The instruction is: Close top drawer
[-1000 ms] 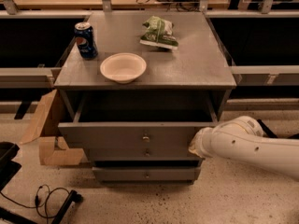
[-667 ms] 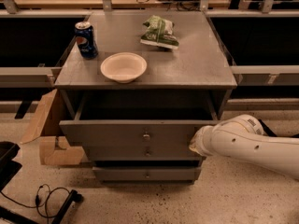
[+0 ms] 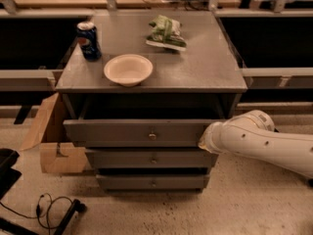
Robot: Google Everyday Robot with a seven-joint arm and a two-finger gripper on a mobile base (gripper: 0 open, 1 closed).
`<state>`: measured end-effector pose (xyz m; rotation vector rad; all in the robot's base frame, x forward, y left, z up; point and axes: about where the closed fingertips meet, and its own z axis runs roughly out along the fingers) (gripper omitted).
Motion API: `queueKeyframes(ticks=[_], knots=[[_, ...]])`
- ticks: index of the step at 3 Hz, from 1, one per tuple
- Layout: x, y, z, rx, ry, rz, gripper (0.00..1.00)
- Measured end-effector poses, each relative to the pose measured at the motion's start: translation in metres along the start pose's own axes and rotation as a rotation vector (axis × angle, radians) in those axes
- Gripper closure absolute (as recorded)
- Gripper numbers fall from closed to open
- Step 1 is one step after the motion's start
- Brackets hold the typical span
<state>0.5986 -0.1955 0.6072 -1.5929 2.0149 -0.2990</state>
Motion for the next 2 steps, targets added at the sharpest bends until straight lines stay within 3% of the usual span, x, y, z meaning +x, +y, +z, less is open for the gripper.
queueKeyframes(ticks=[1, 2], knots=[[0.0, 0.001, -0.001, 0.0, 0.0, 0.0, 1.0], [0.001, -0.026, -0.001, 0.031, 0.008, -0.011, 1.0]])
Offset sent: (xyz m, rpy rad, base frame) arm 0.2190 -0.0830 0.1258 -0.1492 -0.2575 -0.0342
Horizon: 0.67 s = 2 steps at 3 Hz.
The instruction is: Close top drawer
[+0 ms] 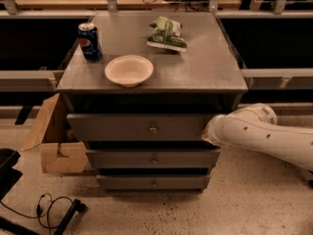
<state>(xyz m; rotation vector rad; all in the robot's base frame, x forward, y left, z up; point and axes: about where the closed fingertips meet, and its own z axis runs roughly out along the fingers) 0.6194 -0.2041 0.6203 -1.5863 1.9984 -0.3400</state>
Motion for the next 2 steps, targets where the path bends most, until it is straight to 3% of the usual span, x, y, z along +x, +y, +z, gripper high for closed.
queueKeyframes(ticks=[1, 2], knots=[[0.0, 0.0, 0.0, 0.0, 0.0, 0.0, 1.0], [0.0, 0.0, 0.0, 0.0, 0.0, 0.0, 0.82]])
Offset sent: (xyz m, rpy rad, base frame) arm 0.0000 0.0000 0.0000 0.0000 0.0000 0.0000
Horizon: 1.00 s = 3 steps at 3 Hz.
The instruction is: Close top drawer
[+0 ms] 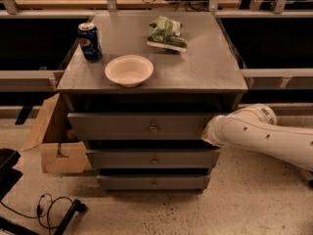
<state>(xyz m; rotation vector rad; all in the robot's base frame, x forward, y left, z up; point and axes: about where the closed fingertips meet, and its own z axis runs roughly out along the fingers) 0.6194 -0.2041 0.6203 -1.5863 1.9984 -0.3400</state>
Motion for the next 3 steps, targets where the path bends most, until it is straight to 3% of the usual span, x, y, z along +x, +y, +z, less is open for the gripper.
queueKeyframes(ticks=[3], knots=[[0.0, 0.0, 0.0, 0.0, 0.0, 0.0, 0.12]])
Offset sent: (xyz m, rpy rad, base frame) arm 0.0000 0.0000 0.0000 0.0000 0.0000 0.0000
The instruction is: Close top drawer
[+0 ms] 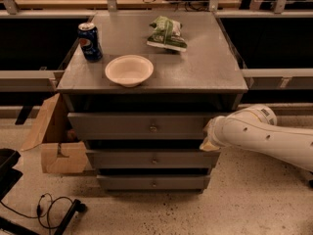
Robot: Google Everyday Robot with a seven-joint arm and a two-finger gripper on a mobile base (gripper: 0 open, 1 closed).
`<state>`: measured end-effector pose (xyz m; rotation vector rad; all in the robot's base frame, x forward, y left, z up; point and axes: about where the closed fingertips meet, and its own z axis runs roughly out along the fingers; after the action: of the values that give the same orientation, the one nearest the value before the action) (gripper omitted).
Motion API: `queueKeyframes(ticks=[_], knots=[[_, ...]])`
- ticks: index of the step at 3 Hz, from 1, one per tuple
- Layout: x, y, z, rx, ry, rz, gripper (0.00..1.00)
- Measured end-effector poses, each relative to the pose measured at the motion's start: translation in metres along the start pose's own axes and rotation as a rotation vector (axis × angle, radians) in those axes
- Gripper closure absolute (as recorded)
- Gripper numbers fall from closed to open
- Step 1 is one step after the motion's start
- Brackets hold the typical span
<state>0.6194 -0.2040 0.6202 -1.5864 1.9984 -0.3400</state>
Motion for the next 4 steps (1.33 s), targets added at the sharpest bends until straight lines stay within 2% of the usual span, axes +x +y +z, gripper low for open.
queueKeyframes(ticks=[1, 3, 4], knots=[[0.0, 0.0, 0.0, 0.0, 0.0, 0.0, 0.01], [0.001, 0.003, -0.002, 0.0, 0.0, 0.0, 0.46], [0.002, 0.02, -0.029, -0.02, 0.028, -0.047, 0.69]])
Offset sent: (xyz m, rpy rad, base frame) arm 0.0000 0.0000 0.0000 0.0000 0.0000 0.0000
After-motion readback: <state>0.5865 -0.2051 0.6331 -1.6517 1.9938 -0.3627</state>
